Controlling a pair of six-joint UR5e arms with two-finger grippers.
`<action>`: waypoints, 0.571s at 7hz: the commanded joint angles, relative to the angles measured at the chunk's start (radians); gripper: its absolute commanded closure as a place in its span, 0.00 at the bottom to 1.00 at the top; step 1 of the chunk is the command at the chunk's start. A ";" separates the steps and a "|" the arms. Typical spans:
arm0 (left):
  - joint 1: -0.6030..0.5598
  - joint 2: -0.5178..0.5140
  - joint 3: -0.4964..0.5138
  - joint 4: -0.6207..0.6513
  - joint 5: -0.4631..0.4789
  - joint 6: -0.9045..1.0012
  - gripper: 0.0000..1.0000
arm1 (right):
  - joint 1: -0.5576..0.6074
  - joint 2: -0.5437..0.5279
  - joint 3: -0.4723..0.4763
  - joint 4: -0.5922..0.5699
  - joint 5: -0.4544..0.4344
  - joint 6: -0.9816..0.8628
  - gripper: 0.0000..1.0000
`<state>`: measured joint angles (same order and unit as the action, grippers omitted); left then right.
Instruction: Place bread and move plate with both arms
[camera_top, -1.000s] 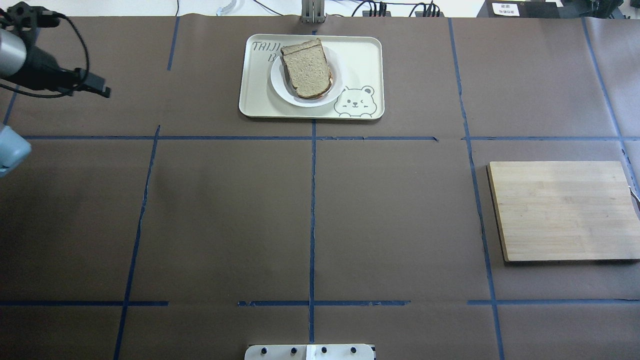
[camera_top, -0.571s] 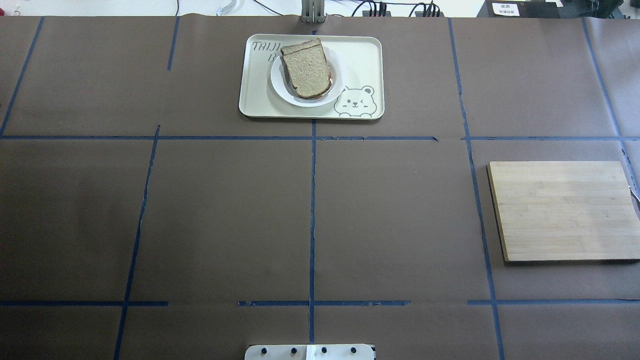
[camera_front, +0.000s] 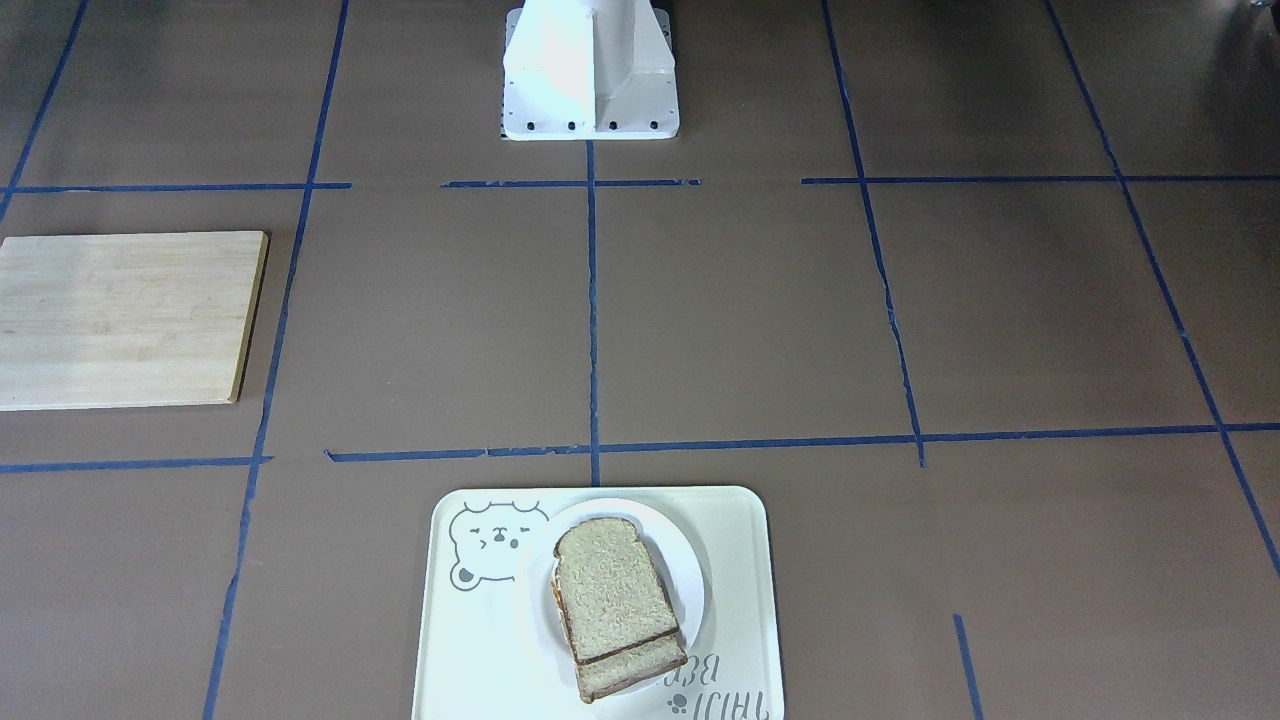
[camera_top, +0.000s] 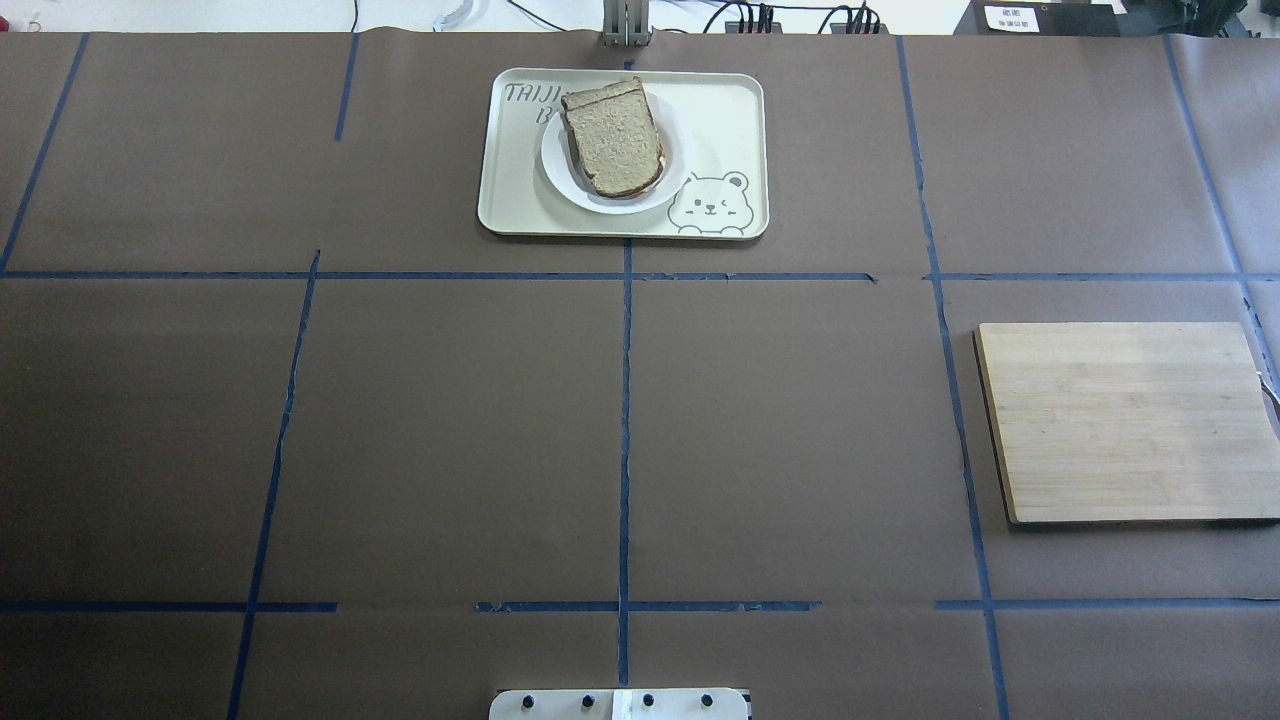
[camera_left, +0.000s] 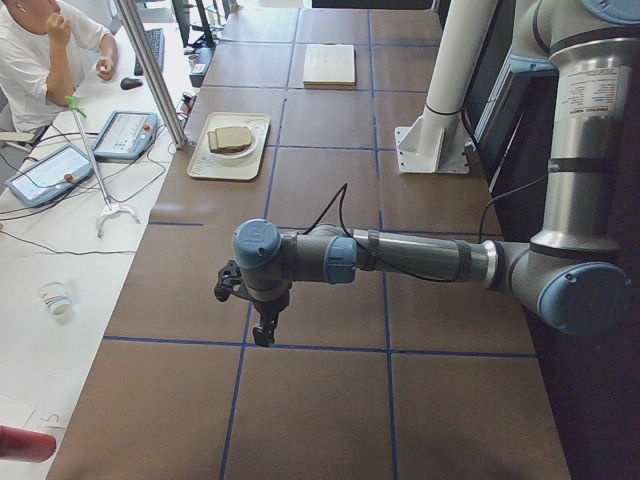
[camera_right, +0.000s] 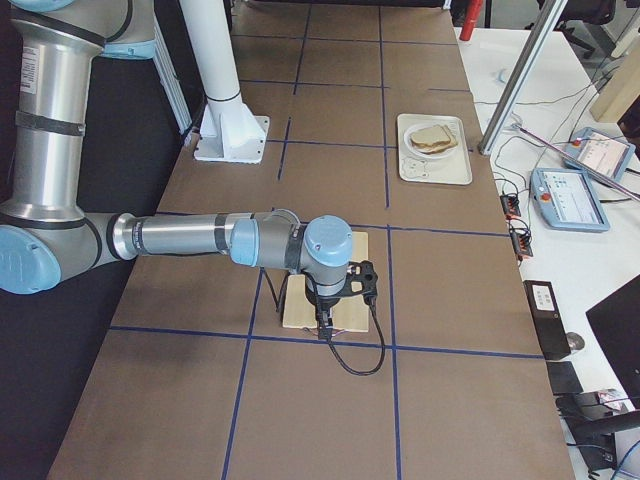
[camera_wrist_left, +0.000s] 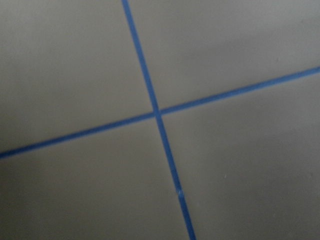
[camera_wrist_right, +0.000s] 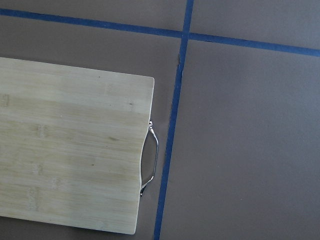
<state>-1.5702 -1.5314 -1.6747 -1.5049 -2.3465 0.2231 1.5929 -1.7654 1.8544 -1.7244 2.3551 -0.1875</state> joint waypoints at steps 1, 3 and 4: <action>-0.013 0.040 -0.005 0.000 0.007 0.001 0.00 | -0.001 -0.002 -0.001 0.000 0.001 0.003 0.00; -0.013 0.080 -0.019 -0.003 0.007 0.005 0.00 | -0.001 -0.003 -0.003 0.000 0.000 0.005 0.00; -0.011 0.080 -0.019 -0.003 0.009 0.005 0.00 | -0.001 -0.003 -0.004 -0.001 -0.002 0.005 0.00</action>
<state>-1.5824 -1.4560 -1.6917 -1.5073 -2.3389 0.2277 1.5924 -1.7684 1.8516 -1.7245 2.3545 -0.1829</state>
